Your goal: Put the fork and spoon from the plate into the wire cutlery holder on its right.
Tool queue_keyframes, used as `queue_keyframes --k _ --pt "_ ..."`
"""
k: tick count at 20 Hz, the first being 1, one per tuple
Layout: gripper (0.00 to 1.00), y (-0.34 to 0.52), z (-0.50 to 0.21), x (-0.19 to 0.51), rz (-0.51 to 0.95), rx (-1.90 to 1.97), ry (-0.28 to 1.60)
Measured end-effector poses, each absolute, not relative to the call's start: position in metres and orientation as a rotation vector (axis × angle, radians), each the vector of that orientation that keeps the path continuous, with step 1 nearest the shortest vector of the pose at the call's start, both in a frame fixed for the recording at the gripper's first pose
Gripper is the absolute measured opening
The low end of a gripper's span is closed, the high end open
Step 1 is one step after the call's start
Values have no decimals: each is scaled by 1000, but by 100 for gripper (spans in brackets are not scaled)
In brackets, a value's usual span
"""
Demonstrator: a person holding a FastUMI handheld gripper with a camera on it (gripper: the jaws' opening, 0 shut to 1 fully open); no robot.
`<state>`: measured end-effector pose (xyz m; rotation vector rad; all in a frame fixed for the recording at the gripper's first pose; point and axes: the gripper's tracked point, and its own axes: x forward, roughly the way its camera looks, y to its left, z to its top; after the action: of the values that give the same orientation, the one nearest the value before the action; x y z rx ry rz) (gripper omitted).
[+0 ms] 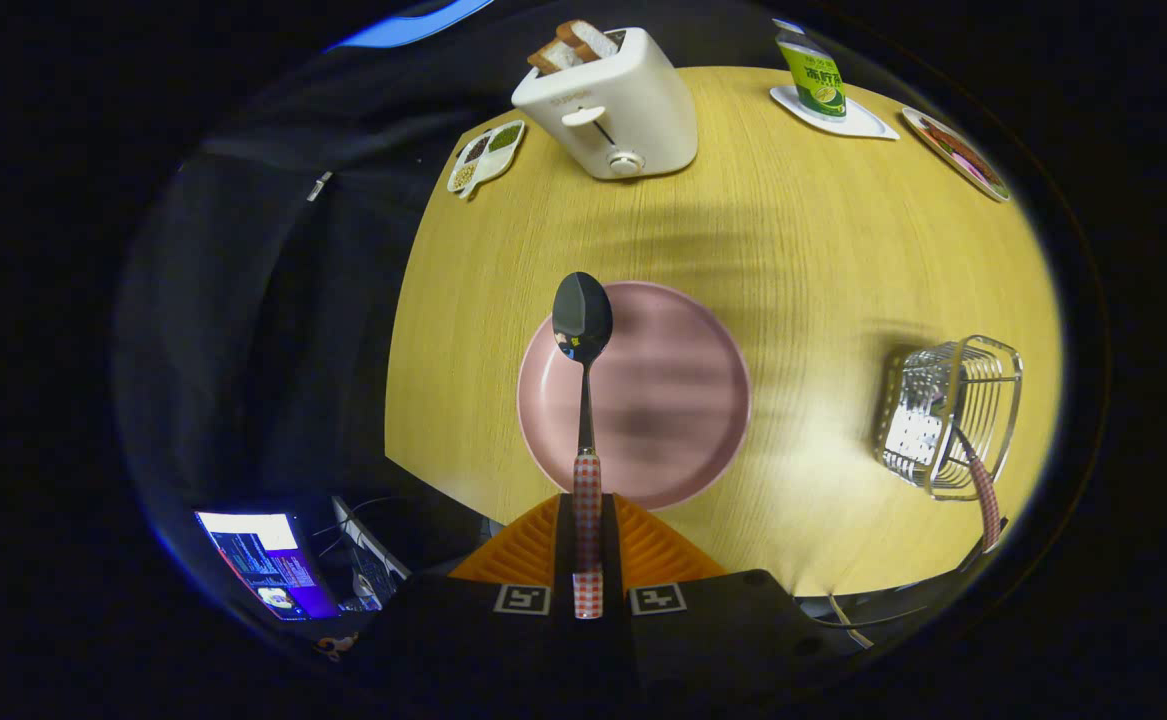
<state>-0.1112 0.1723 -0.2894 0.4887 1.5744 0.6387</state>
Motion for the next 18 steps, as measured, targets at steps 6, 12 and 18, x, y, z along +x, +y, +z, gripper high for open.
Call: queue_keyframes --k 6,12,18 --pt "14 83 -258 -87 555 583 1576" --pt "14 -8 -266 -97 497 506 1725" --pt "14 -43 -286 -115 477 447 1916"
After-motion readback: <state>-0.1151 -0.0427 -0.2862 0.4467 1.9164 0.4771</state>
